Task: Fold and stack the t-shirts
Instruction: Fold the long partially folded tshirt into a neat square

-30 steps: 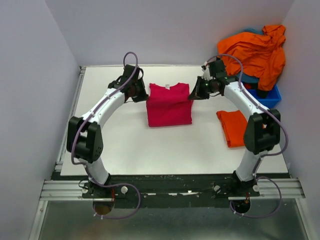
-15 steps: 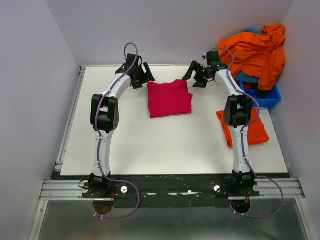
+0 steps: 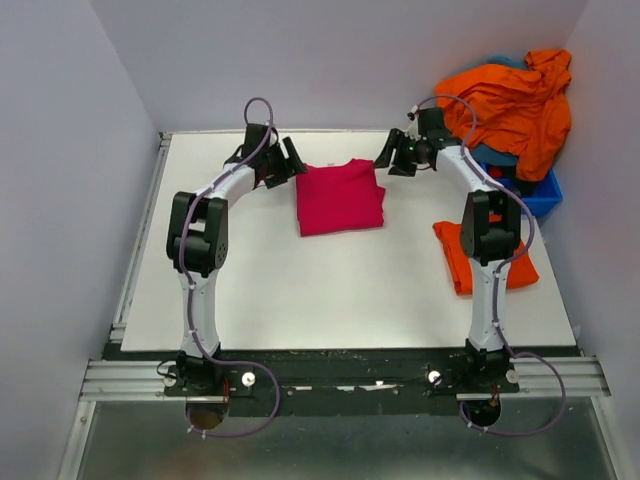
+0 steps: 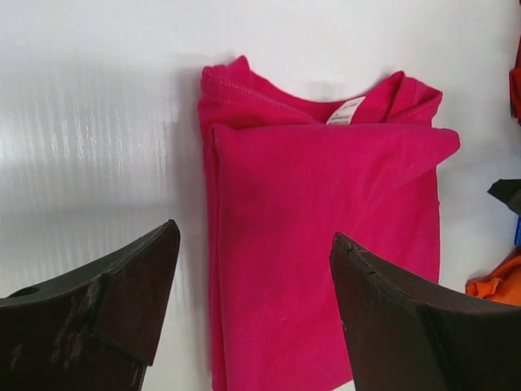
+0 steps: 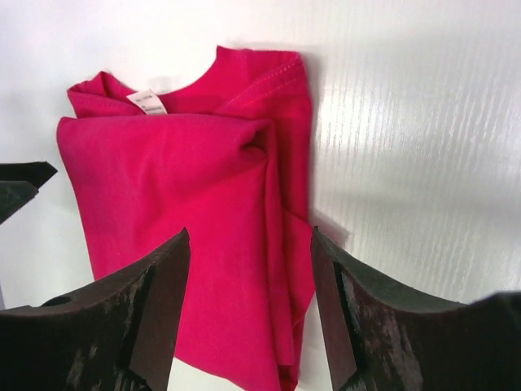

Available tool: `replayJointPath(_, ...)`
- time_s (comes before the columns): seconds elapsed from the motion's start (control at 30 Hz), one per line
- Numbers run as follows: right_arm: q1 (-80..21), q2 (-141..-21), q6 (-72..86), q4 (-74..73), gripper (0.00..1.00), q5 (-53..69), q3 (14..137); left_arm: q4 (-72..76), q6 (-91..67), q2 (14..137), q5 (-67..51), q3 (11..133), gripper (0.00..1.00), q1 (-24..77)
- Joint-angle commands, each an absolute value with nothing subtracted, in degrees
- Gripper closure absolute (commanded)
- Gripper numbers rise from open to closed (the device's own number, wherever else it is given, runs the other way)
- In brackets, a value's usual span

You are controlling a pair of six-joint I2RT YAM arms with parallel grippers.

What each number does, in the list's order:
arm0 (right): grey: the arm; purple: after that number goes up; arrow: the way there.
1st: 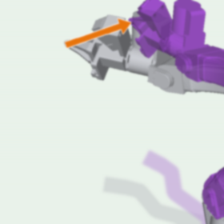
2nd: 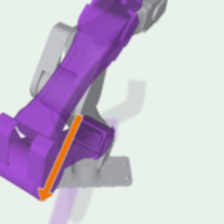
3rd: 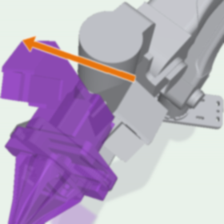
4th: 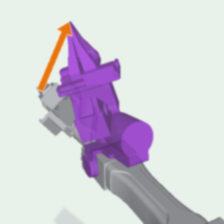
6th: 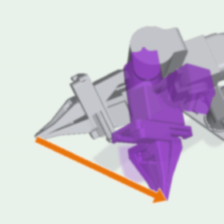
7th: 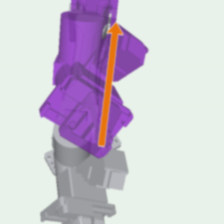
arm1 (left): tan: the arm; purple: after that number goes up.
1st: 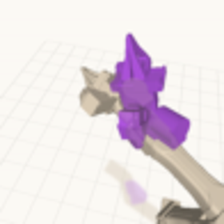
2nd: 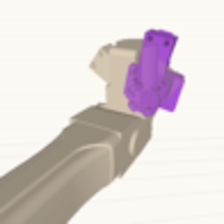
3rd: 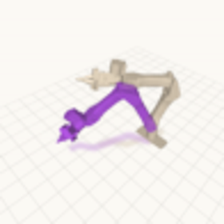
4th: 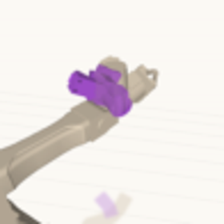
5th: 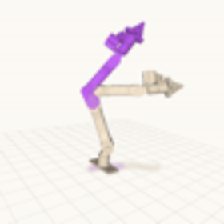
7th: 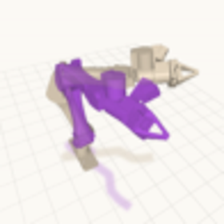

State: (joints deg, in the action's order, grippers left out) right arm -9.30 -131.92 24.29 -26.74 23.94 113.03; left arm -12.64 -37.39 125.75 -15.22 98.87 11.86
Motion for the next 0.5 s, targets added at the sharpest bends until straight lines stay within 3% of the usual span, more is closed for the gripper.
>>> replayJointPath(0.0,-11.86,-133.85,21.80,-31.90,0.32,18.12,115.49,-7.91,-39.11,123.05,-17.32,93.35,0.16,12.74)
replayJointPath(0.47,-13.71,-137.90,19.16,-39.46,0.27,3.60,118.56,-14.76,-36.65,127.00,-13.45,96.59,0.31,15.29)
